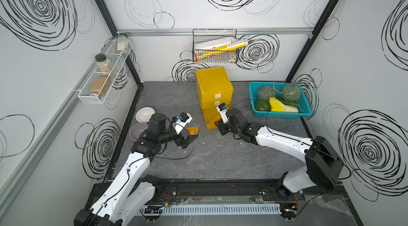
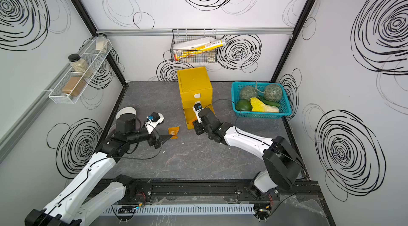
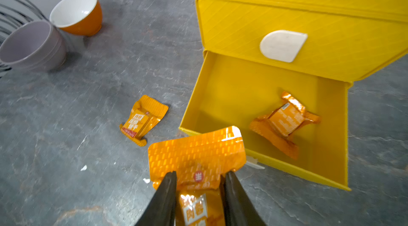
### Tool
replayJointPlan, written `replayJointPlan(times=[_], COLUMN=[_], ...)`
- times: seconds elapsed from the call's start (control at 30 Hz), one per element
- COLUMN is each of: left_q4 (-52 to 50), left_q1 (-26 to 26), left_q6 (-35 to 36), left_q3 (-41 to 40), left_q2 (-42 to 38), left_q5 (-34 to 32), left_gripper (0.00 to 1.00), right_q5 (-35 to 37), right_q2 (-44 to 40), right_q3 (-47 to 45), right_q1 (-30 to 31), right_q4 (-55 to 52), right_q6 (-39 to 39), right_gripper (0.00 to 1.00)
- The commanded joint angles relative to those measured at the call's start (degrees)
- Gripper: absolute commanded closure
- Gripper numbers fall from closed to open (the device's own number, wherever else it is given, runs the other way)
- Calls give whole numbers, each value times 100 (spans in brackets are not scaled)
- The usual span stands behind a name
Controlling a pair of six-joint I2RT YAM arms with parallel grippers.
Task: Place the cookies into the drawer by color
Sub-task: Pick up the cookie at the center of the board, then place the cookie in the drawer.
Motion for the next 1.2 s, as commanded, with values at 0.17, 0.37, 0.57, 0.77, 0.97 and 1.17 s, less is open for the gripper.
replayJointPlan(times=[0.17, 0.37, 0.57, 0.77, 0.97, 1.17], left_q4=[244, 228, 168, 140, 144, 186], left_q1=[-56, -73, -73, -92, -128, -165], left_q6=[-66, -82, -74, -68, -106, -144], left_q3=[71, 92, 141, 144, 156, 143], left_q2=[-45, -20, -41, -50, -59, -56], left_q5=[-63, -88, -95, -97, -90, -63], left_gripper=[1, 1, 1, 1, 1, 1], right_q5=[440, 298, 237, 186, 341, 439], right_q2=[466, 1084, 1520, 1716, 1489, 993], right_q3=[432, 908, 1217, 1407, 1198, 861], right_q1=[-418, -482, -482, -482, -482, -482], right_q4=[413, 525, 665, 573, 555, 563], right_q6=[636, 876, 1083, 1157, 1159, 1157], right_gripper=[78, 73, 71, 54, 40, 38])
